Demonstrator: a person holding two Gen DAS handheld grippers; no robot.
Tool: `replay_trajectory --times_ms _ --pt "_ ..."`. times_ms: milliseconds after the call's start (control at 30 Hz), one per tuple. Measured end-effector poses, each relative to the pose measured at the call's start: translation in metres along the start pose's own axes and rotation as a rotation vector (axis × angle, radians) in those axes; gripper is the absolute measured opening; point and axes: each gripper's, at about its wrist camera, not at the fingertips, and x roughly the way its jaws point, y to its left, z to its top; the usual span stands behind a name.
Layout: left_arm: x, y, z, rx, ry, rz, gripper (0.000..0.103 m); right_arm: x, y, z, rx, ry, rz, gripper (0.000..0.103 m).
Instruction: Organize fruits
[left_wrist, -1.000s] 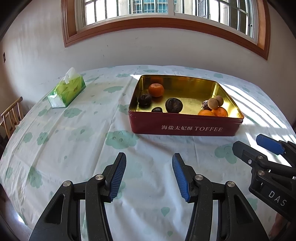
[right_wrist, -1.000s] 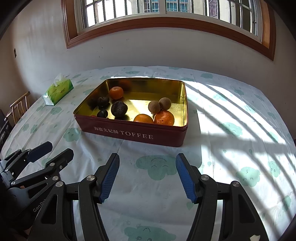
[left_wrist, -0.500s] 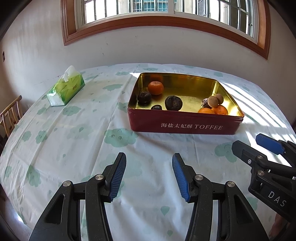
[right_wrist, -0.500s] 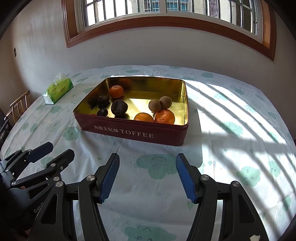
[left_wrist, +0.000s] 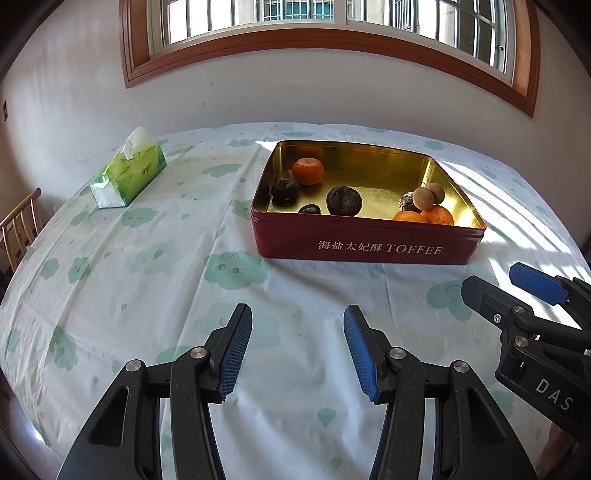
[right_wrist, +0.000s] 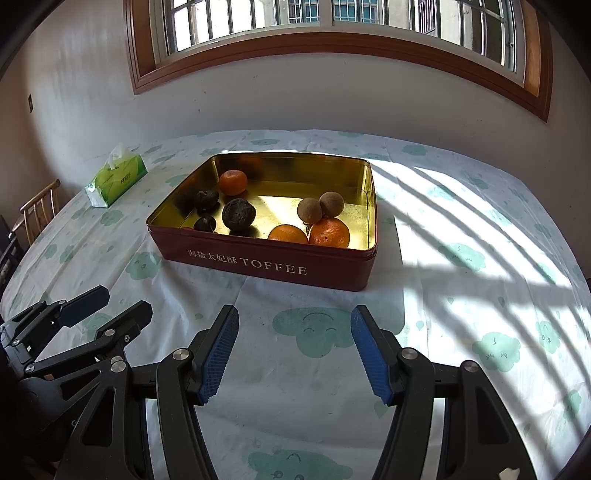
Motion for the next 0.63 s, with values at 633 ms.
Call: replay_trajectory --times_ms 633 --pt "-0.0001 0.0009 -0.0019 -0.002 -0.008 -0.001 0.053 0.0015 0.0001 -0.0022 -0.001 0.004 -0.001 0.061"
